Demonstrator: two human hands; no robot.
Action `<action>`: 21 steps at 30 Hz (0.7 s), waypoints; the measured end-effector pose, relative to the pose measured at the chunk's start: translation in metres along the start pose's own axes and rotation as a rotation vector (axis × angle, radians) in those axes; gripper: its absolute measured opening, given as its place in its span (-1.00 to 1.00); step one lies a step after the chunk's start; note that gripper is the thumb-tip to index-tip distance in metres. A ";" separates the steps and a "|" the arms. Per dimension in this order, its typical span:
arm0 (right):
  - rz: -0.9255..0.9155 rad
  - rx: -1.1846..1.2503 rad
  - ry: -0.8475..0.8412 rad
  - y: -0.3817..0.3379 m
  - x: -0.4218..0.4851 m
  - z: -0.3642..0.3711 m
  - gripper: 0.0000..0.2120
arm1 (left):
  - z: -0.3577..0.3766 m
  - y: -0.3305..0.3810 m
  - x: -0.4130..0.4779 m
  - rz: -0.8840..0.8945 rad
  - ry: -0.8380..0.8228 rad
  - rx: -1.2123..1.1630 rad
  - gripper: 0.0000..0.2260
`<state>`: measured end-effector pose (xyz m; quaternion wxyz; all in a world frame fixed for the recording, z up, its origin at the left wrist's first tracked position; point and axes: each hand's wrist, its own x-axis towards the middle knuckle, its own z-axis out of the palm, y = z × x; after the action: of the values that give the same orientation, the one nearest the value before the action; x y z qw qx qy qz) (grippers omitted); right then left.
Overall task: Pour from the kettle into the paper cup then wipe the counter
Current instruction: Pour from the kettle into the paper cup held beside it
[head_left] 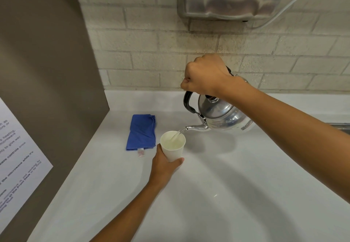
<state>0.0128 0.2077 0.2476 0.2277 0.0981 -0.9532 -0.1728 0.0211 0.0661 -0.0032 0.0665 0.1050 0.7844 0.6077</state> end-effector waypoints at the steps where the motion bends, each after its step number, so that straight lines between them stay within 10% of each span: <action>1: 0.001 0.002 0.001 0.000 0.000 0.000 -0.62 | 0.000 0.000 0.000 0.000 -0.001 -0.001 -0.33; 21: 0.334 0.330 0.052 0.027 -0.016 0.045 -0.57 | 0.000 0.000 0.002 -0.001 0.044 0.061 -0.30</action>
<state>0.0026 0.2501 0.2136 0.2585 -0.0204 -0.9654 0.0279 0.0190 0.0671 -0.0028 0.0460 0.0932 0.8040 0.5855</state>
